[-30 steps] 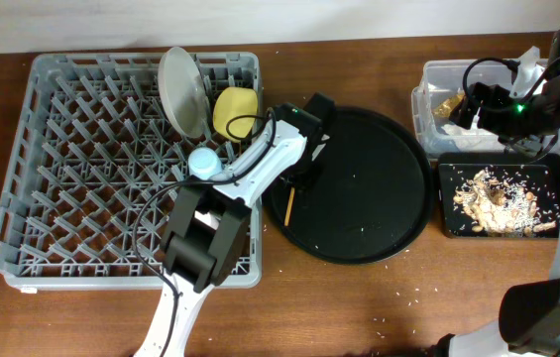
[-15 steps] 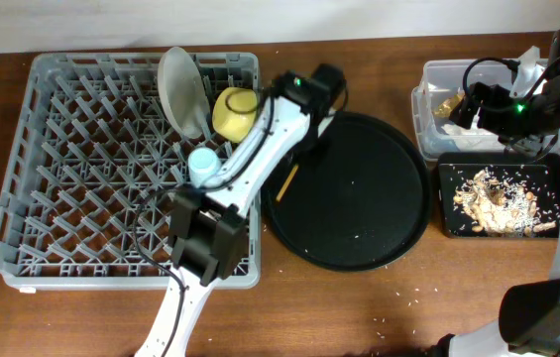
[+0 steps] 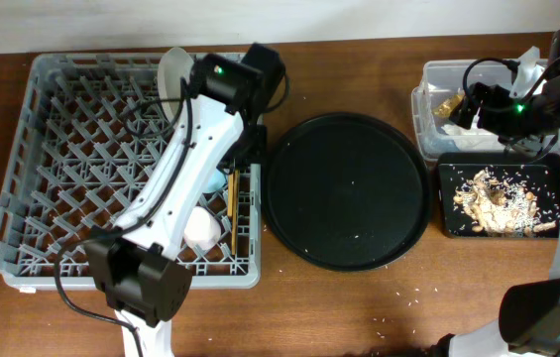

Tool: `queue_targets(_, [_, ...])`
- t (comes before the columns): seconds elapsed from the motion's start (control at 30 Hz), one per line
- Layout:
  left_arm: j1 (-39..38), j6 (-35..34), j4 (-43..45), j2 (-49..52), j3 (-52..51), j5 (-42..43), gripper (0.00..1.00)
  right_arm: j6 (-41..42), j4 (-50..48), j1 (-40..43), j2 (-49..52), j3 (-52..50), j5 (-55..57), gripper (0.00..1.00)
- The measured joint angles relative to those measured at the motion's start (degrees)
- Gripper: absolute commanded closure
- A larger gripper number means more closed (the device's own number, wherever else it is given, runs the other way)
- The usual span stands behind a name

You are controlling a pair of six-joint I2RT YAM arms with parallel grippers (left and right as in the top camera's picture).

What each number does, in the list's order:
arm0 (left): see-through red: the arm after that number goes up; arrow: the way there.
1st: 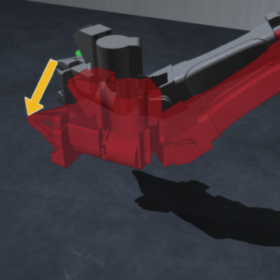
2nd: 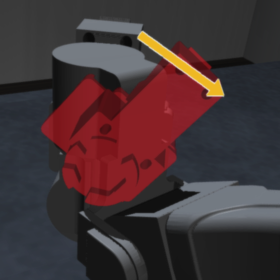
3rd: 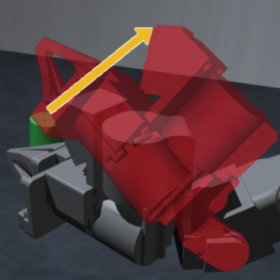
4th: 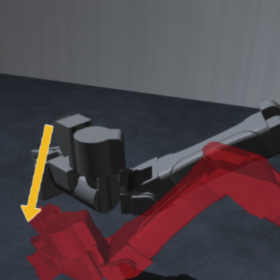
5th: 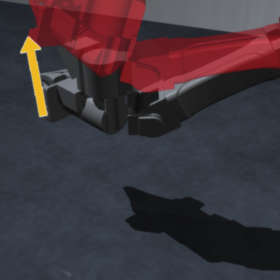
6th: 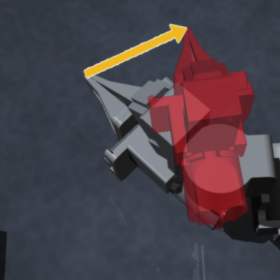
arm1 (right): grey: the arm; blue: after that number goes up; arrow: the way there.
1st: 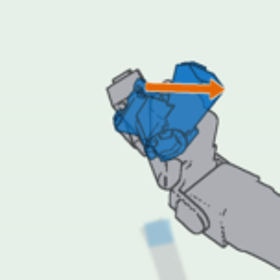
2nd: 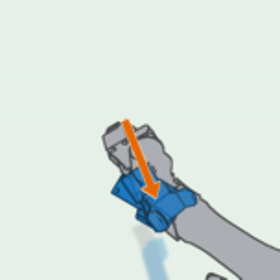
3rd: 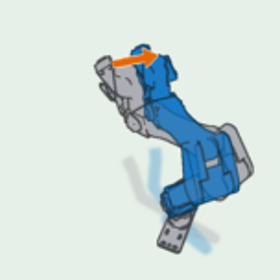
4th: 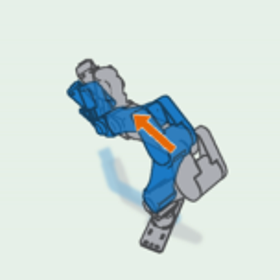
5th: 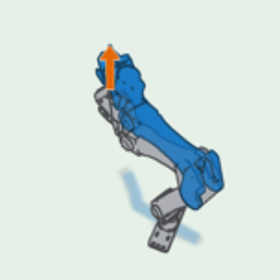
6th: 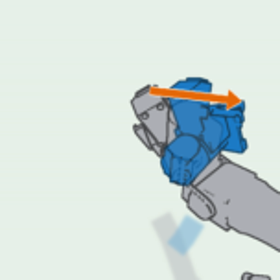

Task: Sort waste into correct bins and load items into the dishwasher rack

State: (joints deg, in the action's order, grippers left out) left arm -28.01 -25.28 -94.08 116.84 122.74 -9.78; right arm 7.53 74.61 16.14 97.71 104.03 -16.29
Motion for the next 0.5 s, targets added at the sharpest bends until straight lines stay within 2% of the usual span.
queue_targets(0.17, [-1.4,-2.4,15.9,-0.6,-21.8,0.1,0.97,0.0,0.0,0.0,0.0,0.0,0.0,0.02])
queue_targets(0.2, [-1.4,-2.5,17.7,-0.6,-24.4,0.3,0.73,0.0,0.0,0.0,0.0,0.0,0.0,0.01])
queue_targets(0.23, [-1.2,-2.6,18.5,-0.6,-26.0,0.5,0.59,0.0,0.0,0.0,0.0,0.0,0.0,0.02])
queue_targets(0.37, [-0.5,-3.3,17.7,-0.8,-25.7,0.7,0.51,0.0,0.0,0.0,0.0,0.0,0.0,0.02])
queue_targets(0.43, [-0.5,-1.8,16.3,-0.8,-20.4,0.4,0.48,0.0,0.0,0.0,0.0,0.0,0.0,0.02])
queue_targets(0.47, [-0.4,-1.0,15.5,-1.2,-15.9,0.6,0.39,0.0,0.0,0.0,0.0,0.0,0.0,0.01])
queue_targets(0.5, [-0.4,0.7,14.4,-2.0,-9.8,0.5,0.02,0.0,0.0,0.0,0.0,0.0,0.0,0.02])
